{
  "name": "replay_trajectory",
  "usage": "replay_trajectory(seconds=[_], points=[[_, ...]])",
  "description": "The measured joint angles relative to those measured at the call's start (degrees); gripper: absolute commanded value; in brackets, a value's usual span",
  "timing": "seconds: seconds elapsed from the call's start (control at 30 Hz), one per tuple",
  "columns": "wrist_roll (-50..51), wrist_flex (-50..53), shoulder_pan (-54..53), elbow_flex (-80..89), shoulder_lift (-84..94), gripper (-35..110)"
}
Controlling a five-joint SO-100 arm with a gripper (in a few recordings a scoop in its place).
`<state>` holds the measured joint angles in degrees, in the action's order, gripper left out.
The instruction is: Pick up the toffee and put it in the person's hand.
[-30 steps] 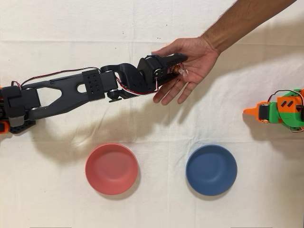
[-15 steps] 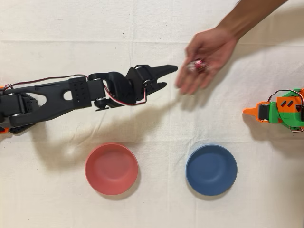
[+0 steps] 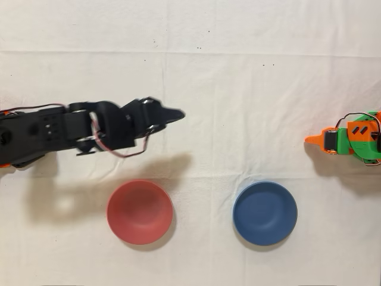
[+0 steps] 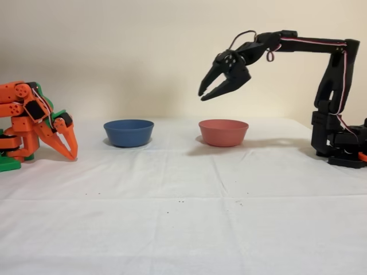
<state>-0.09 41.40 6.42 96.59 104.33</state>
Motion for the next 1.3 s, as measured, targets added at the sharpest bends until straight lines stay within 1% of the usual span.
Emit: replay_trajectory(seconds=[0.27, 0.43, 0.67, 0.93, 1.2, 1.3], points=[[12.8, -4.7, -4.6, 24.5, 21.6, 0], [14.6, -6.9, -5.5, 38.9, 33.7, 0], [15.6, -7.2, -6.4, 53.0, 48.5, 0], [14.9, -2.5, -5.7, 65.5, 64.8, 0], [12.0, 5.8, -5.7, 75.5, 81.2, 0], [11.1, 8.8, -5.7, 77.3, 84.8, 0]])
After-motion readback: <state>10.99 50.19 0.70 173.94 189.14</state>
